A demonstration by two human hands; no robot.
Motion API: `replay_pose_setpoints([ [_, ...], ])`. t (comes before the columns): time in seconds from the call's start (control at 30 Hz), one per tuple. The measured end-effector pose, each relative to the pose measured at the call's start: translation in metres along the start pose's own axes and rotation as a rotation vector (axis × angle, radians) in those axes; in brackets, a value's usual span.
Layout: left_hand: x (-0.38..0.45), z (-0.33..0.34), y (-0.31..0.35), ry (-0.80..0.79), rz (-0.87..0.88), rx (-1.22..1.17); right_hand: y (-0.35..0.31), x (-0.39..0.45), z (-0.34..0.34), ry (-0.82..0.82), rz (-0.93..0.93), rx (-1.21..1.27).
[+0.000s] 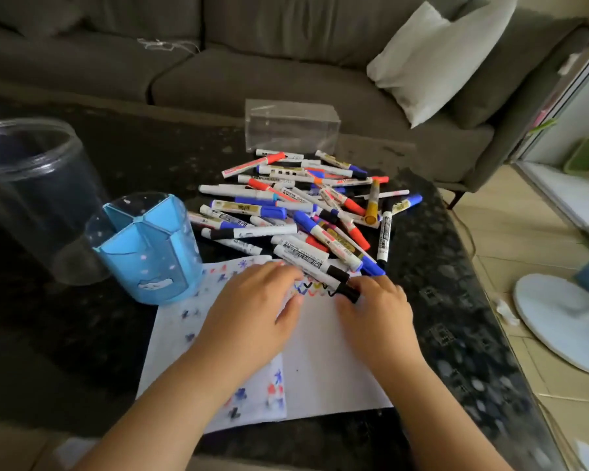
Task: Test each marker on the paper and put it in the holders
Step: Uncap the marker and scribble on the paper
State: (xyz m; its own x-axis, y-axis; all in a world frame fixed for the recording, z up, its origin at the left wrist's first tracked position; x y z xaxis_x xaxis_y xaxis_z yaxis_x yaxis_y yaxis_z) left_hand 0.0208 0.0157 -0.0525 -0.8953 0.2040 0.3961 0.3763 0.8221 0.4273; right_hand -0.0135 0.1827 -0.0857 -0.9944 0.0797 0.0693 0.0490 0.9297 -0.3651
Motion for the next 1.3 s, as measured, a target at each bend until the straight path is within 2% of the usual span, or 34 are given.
replay_pose_setpoints([
  [0.27, 0.011, 0.015, -0.011, -0.049, -0.060, -0.048, -0.009, 0.007, -0.008, 0.022, -0.113, -0.062],
  [0.37, 0.014, 0.012, -0.006, 0.005, -0.058, -0.075, -0.008, 0.003, -0.019, 0.082, -0.167, 0.162],
  [0.47, 0.015, 0.005, -0.001, 0.092, -0.098, -0.127, -0.004, -0.001, -0.033, 0.065, -0.093, 0.584],
  [0.57, 0.012, -0.001, 0.001, 0.120, -0.173, -0.203, -0.008, -0.005, -0.041, -0.047, -0.019, 1.060],
  [0.63, 0.009, -0.004, 0.004, 0.113, -0.228, -0.307, -0.012, -0.007, -0.041, -0.132, 0.007, 1.232],
  [0.73, 0.004, -0.003, 0.008, 0.024, -0.334, -0.521, -0.022, -0.016, -0.033, -0.321, 0.078, 1.360],
  [0.83, -0.001, 0.003, 0.012, -0.068, -0.454, -0.831, -0.033, -0.026, -0.022, -0.539, 0.131, 1.417],
  [0.9, -0.004, 0.006, 0.011, -0.062, -0.538, -1.018, -0.042, -0.032, -0.018, -0.683, 0.150, 1.488],
  [1.0, -0.004, 0.008, 0.011, -0.078, -0.551, -1.253, -0.056, -0.042, -0.017, -0.898, 0.173, 1.629],
  [1.1, -0.002, 0.005, 0.014, -0.070, -0.566, -1.458, -0.063, -0.045, -0.015, -0.926, 0.134, 1.616],
  [1.23, -0.001, 0.007, 0.013, 0.042, -0.673, -1.479, -0.066, -0.044, -0.009, -0.752, 0.043, 1.426],
  [1.3, -0.001, 0.009, 0.010, 0.081, -0.727, -1.437, -0.061, -0.041, -0.007, -0.615, -0.025, 1.214],
])
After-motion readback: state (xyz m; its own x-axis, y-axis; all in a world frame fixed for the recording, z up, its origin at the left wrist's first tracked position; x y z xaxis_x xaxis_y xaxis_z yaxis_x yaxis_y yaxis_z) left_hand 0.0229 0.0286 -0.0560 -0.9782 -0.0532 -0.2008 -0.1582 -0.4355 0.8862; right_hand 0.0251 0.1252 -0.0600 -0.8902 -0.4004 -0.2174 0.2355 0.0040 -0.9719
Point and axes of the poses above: each hand's wrist, its own x-axis towards the middle knuckle, its own z-axis out of the palm, y = z × x, the point moved 4 cm from there along x, towards the middle knuckle, and after that the axes turned 2 degrees about z, right-handed, at the moved point
